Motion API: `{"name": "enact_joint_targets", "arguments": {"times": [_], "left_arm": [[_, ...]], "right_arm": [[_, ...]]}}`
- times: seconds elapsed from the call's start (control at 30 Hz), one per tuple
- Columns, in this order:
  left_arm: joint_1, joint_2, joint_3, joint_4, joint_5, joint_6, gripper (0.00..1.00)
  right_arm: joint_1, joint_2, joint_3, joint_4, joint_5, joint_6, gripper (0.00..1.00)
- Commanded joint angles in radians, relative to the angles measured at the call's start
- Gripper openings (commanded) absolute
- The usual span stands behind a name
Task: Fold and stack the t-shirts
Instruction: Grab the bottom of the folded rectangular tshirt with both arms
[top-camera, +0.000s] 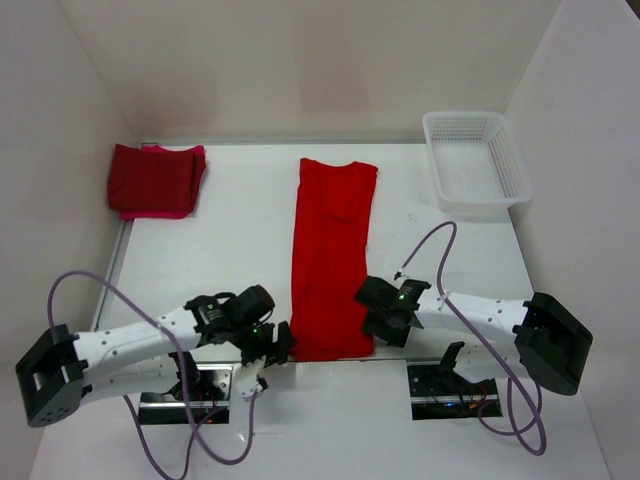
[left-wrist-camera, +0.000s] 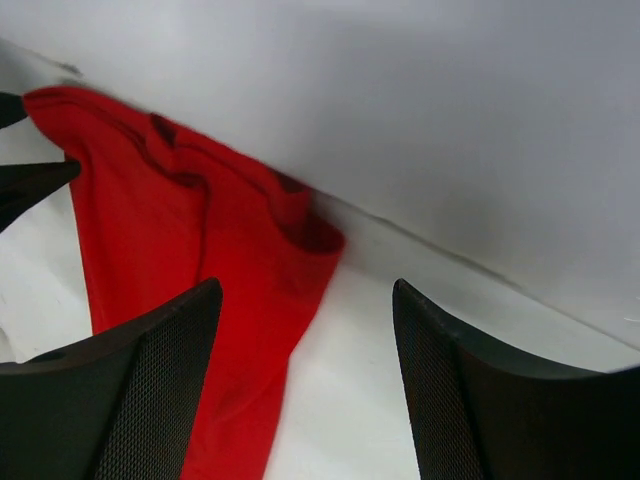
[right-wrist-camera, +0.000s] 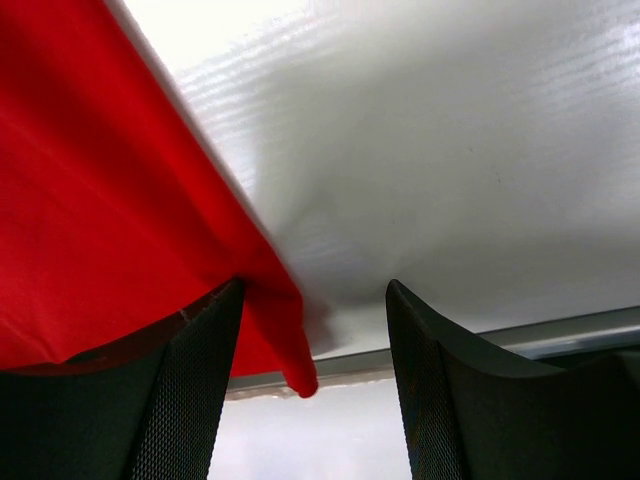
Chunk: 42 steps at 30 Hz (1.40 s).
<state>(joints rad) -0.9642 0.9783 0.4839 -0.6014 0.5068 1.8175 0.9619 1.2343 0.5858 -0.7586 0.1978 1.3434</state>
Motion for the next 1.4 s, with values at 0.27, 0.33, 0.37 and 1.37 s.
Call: {"name": "enact_joint_targets", "arguments": {"times": [0.27,0.33,0.37,1.37], "left_arm": [[-0.022,0.192,0.108,0.066,0.052,-0.119,0.68],[-0.031,0.192,0.099,0.075,0.039,-0.119,0.66],[-0.045,0.207,0.099,0.086,0.013,-0.119,0.65],[-0.131,0.338,0.117,0.107,-0.059,-0.158,0.22]], "right_arm": [[-0.043,-0.021,0.032,0.053,-0.037,-0.056,0.63],[-0.043,-0.033,0.032,0.053,-0.05,-0.067,0.62],[-0.043,-0.044,0.032,0.053,-0.063,-0.078,0.61],[-0.043,-0.032,0.032,0.035,-0.11,-0.087,0.59]]}}
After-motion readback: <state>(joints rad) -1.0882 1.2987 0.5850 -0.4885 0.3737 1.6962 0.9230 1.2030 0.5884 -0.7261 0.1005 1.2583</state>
